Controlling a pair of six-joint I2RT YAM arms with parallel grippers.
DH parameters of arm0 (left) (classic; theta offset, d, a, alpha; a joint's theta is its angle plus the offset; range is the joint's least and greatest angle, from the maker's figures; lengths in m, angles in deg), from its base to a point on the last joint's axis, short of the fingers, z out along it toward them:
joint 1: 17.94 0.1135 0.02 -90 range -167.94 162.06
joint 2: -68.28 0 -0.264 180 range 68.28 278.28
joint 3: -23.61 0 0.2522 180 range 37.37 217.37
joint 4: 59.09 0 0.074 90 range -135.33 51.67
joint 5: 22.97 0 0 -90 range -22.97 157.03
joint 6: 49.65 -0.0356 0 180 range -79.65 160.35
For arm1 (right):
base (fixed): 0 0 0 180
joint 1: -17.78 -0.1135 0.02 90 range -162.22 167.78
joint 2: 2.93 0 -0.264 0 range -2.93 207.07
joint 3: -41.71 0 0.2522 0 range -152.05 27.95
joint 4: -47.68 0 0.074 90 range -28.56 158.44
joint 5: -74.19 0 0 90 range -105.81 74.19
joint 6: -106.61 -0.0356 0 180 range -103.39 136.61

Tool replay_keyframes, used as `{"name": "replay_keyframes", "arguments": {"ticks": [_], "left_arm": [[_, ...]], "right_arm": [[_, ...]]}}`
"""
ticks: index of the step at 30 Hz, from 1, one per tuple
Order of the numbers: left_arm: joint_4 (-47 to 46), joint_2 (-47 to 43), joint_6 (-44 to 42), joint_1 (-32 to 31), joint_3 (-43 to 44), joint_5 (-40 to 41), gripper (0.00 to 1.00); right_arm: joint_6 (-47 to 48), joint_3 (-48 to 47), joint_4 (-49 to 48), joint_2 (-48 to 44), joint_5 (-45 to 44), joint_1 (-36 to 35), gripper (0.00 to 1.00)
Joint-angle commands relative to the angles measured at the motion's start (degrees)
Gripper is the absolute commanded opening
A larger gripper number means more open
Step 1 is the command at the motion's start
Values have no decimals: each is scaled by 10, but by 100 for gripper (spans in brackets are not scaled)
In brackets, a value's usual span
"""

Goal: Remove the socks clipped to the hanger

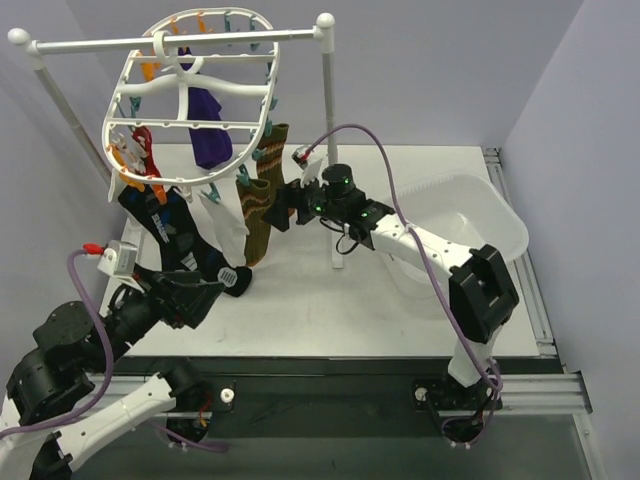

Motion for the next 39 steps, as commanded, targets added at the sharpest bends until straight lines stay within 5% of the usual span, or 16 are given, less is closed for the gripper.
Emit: {"name": "replay_keyframes", "arguments": {"ticks": [1, 14, 20, 26, 31, 39], "left_arm": [[-53, -19, 8, -3, 7, 15, 81], [-32, -25, 8, -3, 19, 15, 82], [-24, -6, 13, -4, 45, 3, 82], [-26, 0, 20, -4, 52, -9, 82], [-24, 12, 32, -3, 55, -43, 82], [-5, 29, 27, -5, 76, -75, 82]], "right_arm": [[27, 10, -165, 27, 49, -5, 85], [8, 23, -239, 131, -11, -35, 89], [-27, 11, -254, 140, 1, -39, 82], [-55, 4, -268, 144, 34, -44, 51], [-70, 36, -229, 102, 18, -48, 0], [-78, 147, -23, -91, -67, -100, 0]]}}
